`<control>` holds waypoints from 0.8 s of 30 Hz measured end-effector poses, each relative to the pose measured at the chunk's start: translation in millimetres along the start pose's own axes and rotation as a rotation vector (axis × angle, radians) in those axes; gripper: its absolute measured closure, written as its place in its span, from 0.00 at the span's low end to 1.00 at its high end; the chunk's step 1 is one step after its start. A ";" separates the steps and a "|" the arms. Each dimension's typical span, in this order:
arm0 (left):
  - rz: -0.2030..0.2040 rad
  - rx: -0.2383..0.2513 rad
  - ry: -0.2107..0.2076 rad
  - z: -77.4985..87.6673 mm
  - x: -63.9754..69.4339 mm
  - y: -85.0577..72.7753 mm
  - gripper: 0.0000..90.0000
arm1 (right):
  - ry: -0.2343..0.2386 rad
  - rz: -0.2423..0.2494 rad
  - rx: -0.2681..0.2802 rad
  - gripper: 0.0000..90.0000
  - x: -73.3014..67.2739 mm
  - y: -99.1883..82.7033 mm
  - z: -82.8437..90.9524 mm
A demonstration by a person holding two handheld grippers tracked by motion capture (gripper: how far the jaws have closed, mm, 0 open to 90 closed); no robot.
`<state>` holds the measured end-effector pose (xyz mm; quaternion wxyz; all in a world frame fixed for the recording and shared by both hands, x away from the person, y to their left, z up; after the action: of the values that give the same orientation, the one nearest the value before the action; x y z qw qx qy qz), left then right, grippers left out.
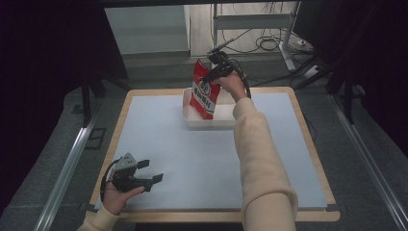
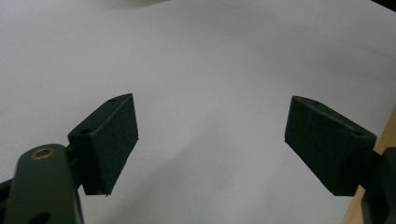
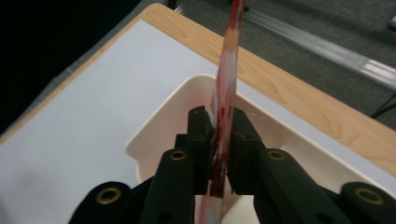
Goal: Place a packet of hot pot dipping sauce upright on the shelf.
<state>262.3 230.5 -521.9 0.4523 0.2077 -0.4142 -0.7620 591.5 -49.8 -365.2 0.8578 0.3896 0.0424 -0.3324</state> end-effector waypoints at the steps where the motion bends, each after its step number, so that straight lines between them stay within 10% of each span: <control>1: 0.000 0.000 0.000 0.0 0.0 0.0 0.19 | -0.011 0.011 -0.005 0.83 0.0 -0.8 -1.7; 11: 0.000 0.000 -0.001 -0.2 0.0 -0.3 0.19 | -0.069 0.059 0.042 0.47 -8.5 0.2 5.3; 24: -0.003 0.000 -0.002 -0.7 1.1 -0.3 0.19 | -0.049 0.094 0.129 0.34 -34.5 4.6 27.2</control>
<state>262.0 229.3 -522.4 0.4507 0.2076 -0.4141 -0.7630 562.5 -47.9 -331.9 0.8463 0.4376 -0.0182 -0.3033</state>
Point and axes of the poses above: each handheld gripper's, and its own axes: z roughly backward along the jaws, y roughly out of its top, x roughly to its right, the point moved 1 cm from there along -z, roughly forward along the jaws, and after that the axes turned 13 degrees about y, right-handed, at the moved point
